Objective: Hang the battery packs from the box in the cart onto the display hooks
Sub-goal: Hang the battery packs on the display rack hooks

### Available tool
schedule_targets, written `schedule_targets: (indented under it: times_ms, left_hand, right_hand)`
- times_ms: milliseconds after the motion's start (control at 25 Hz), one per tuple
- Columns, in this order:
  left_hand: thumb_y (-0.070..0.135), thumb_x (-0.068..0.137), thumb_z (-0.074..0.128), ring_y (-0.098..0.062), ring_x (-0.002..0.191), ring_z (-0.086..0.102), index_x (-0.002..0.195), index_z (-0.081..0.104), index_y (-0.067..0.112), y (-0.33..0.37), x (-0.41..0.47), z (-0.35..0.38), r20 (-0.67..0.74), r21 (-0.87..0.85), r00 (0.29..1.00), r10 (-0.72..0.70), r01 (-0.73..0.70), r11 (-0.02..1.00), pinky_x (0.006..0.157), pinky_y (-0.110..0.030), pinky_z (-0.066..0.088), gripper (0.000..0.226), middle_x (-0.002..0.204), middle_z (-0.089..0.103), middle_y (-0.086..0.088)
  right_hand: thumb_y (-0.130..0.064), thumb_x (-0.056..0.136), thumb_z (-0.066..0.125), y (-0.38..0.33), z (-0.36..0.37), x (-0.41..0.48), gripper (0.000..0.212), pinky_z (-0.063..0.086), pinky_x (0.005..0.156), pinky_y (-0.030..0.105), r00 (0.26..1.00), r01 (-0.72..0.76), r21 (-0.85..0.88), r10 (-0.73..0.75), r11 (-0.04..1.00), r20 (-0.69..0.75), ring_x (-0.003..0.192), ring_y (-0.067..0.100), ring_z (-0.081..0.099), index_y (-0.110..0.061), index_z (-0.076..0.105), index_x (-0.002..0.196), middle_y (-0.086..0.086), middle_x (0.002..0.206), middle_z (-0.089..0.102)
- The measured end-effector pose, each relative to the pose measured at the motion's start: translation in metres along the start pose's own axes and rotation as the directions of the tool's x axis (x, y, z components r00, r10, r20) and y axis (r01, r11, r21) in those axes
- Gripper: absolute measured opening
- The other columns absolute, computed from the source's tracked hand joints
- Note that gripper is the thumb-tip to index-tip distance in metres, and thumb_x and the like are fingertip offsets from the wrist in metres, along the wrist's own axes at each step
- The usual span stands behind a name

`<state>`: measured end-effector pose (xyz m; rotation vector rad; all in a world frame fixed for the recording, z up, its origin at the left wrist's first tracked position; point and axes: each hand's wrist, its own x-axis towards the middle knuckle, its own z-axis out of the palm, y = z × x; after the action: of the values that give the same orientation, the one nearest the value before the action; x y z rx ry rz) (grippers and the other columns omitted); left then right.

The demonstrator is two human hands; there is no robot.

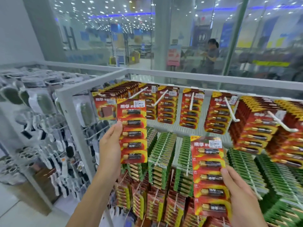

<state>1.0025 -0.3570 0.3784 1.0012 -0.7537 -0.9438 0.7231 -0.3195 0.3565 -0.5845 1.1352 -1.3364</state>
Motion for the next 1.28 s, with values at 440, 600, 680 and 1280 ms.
schedule_targets:
  times_ms: [440, 600, 680, 1280]
  left_hand:
    - [0.038, 0.109, 0.049, -0.036, 0.087, 0.077, 0.12, 0.073, 0.019, 0.004, 0.058, -0.022, -0.004, 0.062, 0.994, -0.108, 0.108, 0.992, 0.069, -0.043, 0.061, 0.033, 0.106, 0.079, -0.015]
    - [0.042, 0.109, 0.048, -0.034, 0.087, 0.076, 0.121, 0.073, 0.018, -0.002, 0.088, -0.011, 0.061, 0.05, 0.983, -0.174, 0.171, 0.984, 0.068, -0.042, 0.06, 0.037, 0.107, 0.078, -0.015]
    - [0.043, 0.109, 0.046, -0.034, 0.089, 0.077, 0.122, 0.072, 0.017, -0.013, 0.109, 0.007, 0.078, 0.037, 0.976, -0.205, 0.203, 0.978, 0.072, -0.043, 0.061, 0.039, 0.107, 0.079, -0.013]
    - [0.055, 0.105, 0.049, -0.024, 0.09, 0.079, 0.115, 0.074, 0.029, -0.073, 0.204, 0.06, -0.058, 0.114, 0.995, -0.079, 0.086, 0.99, 0.087, -0.053, 0.063, 0.038, 0.101, 0.081, 0.003]
  right_hand:
    - [-0.021, 0.099, 0.059, 0.005, 0.04, 0.011, 0.01, 0.047, 0.068, 0.04, 1.0, -0.013, -0.021, 0.013, 1.0, -0.003, 0.086, 0.026, 0.065, -0.025, 0.063, 0.091, -0.006, 0.062, 0.075]
    - [-0.026, 0.09, 0.065, 0.008, 0.044, 0.012, 0.012, 0.052, 0.078, 0.046, 0.999, -0.004, 0.019, 0.005, 1.0, -0.038, 0.098, 0.034, 0.069, -0.02, 0.067, 0.1, 0.002, 0.088, 0.08]
    - [-0.024, 0.092, 0.064, 0.007, 0.041, 0.01, 0.009, 0.053, 0.077, 0.047, 0.998, 0.002, 0.029, 0.0, 1.0, -0.064, 0.094, 0.032, 0.071, -0.021, 0.068, 0.1, 0.002, 0.087, 0.08]
    - [-0.045, 0.084, 0.059, -0.029, 0.018, -0.013, 0.022, 0.056, 0.089, 0.049, 0.943, 0.267, -0.083, -0.278, 0.96, -0.181, 0.095, 0.023, 0.077, -0.043, 0.079, 0.089, -0.005, 0.101, 0.08]
